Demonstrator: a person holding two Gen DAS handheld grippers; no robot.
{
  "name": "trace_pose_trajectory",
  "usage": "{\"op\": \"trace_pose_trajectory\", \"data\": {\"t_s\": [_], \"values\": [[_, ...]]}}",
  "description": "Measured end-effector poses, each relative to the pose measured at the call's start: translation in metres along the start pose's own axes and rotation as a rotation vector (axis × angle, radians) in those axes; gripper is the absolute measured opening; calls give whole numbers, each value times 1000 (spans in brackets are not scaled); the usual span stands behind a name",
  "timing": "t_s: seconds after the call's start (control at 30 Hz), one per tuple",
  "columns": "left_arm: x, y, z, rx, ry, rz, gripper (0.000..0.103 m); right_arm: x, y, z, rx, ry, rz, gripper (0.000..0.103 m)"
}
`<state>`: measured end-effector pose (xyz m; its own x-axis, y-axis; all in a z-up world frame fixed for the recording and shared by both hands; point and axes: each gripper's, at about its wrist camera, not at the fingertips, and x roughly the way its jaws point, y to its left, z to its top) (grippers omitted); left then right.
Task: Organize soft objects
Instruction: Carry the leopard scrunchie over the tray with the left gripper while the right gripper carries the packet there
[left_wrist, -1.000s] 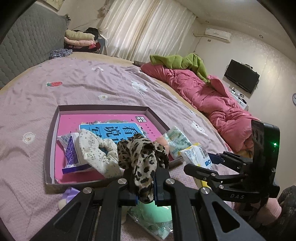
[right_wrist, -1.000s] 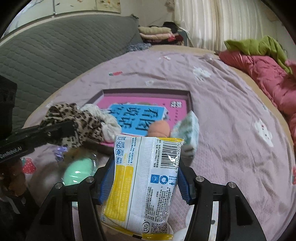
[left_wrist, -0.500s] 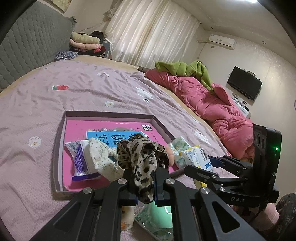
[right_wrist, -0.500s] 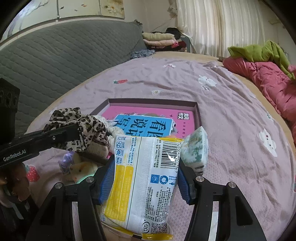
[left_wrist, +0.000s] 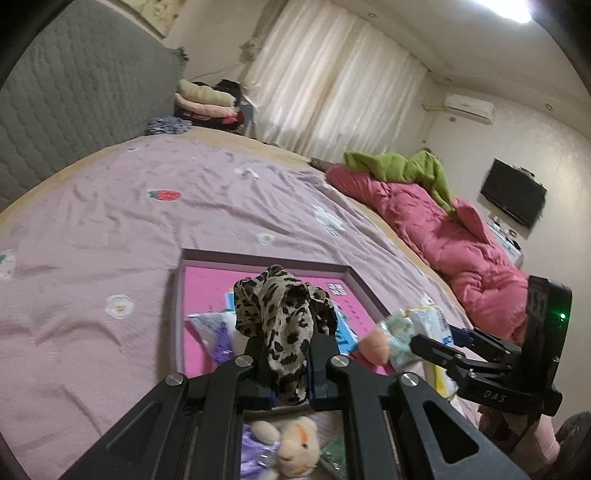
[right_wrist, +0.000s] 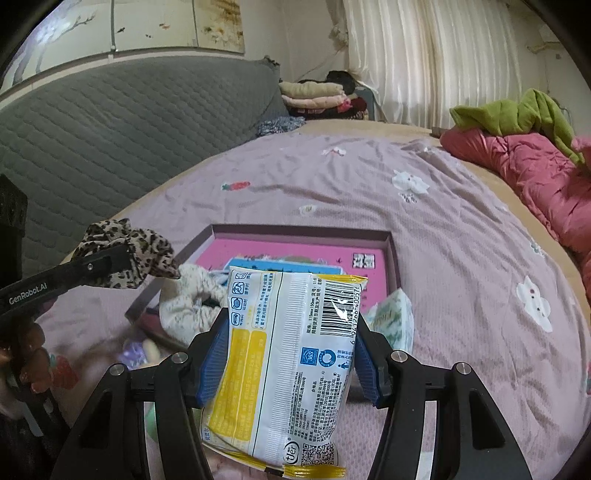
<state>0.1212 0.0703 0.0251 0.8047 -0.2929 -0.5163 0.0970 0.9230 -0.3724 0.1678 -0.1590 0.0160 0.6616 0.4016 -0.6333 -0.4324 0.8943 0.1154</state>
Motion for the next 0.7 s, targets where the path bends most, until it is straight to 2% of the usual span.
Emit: {"op": "trace_pose_trajectory", "data": {"t_s": [0.17, 0.23, 0.43, 0.7], "values": [[0, 19, 4, -48, 4, 27, 11, 9, 3, 9, -2, -24, 2, 61], [4, 24, 3, -55, 19, 70, 11, 11, 4, 11, -5, -25, 6, 61], [18, 35, 0, -90, 52, 109, 11, 18, 8, 13, -19, -26, 6, 61], [29, 39, -5, -104, 94, 132, 11, 21, 2, 16, -6, -41, -11, 62]]}}
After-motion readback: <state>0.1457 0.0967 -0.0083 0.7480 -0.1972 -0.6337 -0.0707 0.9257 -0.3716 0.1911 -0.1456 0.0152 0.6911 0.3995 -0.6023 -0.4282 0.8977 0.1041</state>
